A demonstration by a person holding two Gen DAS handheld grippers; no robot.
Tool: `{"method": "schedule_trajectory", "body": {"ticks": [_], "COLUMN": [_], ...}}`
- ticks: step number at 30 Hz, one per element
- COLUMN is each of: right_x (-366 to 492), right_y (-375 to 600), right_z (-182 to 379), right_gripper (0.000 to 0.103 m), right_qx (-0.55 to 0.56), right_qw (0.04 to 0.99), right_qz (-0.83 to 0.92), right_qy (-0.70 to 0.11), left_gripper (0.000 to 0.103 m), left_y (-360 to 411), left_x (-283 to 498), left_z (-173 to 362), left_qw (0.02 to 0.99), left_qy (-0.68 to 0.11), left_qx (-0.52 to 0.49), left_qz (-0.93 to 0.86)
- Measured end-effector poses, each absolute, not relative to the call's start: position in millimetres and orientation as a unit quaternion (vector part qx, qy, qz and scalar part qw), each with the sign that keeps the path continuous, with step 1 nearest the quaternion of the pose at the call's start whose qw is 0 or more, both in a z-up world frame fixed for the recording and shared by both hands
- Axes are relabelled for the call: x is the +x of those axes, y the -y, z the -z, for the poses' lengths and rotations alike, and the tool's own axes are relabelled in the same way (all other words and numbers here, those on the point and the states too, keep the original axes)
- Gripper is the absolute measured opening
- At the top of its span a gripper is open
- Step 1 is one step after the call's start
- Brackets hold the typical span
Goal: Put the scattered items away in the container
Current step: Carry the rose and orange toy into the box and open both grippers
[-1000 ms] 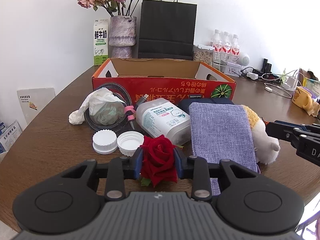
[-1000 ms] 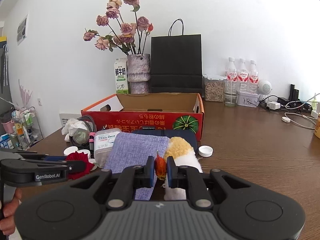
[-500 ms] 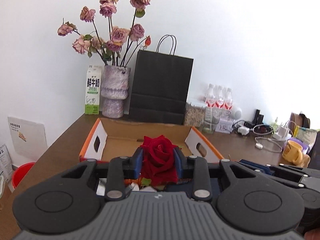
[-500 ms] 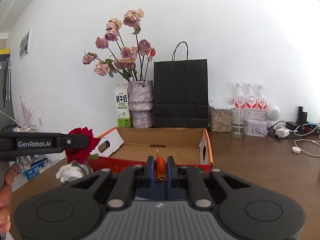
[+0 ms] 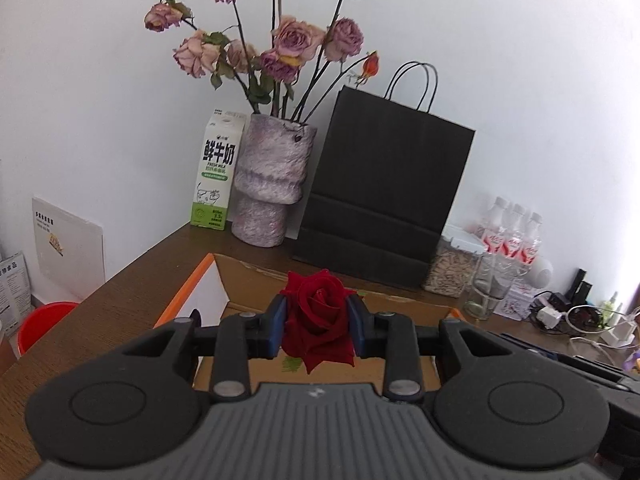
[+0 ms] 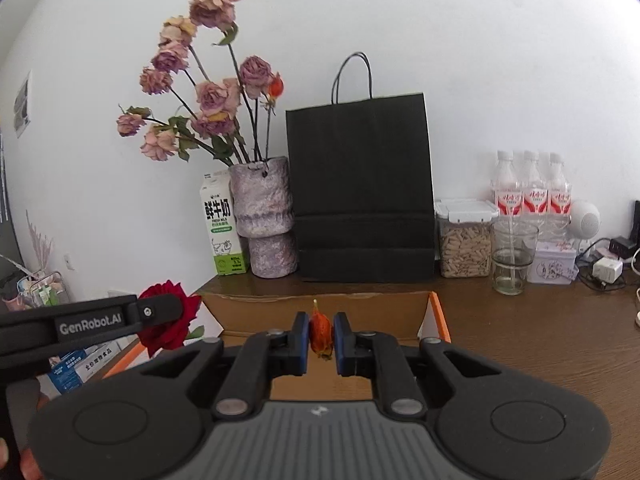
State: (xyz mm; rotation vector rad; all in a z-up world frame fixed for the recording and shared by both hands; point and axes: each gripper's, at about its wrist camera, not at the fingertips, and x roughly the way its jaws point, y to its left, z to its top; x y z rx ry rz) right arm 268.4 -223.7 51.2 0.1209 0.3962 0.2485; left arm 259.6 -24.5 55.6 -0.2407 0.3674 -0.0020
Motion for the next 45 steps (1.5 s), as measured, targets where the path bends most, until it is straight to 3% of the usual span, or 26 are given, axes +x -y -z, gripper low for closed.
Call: {"method": "schedule_trajectory", "body": {"ticks": [7,13,17,19,20,21,22,23,24,27,45], "right_x": [289,287,286,284,283,280,278,275,272,266,256], "right_y": [217,211,207,206,206,206,205,206,206,206,210], "right_z": [-19,-14,-14,-14,-14,-15,-17,-18,-20,-24,-34], "right_gripper": [0.012,0.012,0.018,0.042,0.049,0.066,0.085,0.092,0.097,0.101,0.102], "right_qx": [0.041,0.027,0.019,0.014,0.013,0.011,0.011,0.010,0.010,0.010,0.009], "right_qw": [0.956,0.954,0.954,0.952,0.953,0.954,0.955,0.957,0.959,0.962,0.967], "right_qz": [-0.125,-0.123,-0.122,-0.125,-0.127,-0.128,-0.129,-0.132,-0.135,-0.135,-0.121], "right_qy": [-0.262,-0.273,-0.275,-0.277,-0.275,-0.271,-0.266,-0.259,-0.250,-0.238,-0.223], "left_gripper": [0.033,0.034,0.040,0.047,0.055,0.075,0.088,0.103,0.103,0.103,0.103], "left_y": [20,27,28,27,27,26,25,25,25,26,27], "left_x": [283,283,281,281,280,279,276,274,270,265,255], "left_z": [-20,-11,-10,-9,-10,-11,-12,-14,-15,-20,-28], "left_qw": [0.966,0.964,0.964,0.964,0.964,0.965,0.967,0.969,0.972,0.977,0.980], "left_qy": [-0.238,-0.253,-0.254,-0.253,-0.252,-0.248,-0.241,-0.229,-0.215,-0.192,-0.175], "left_qx": [-0.098,-0.081,-0.076,-0.078,-0.079,-0.080,-0.083,-0.086,-0.086,-0.083,-0.089], "left_qz": [-0.018,-0.012,-0.015,-0.019,-0.020,-0.020,-0.021,-0.025,-0.033,-0.046,-0.043]}}
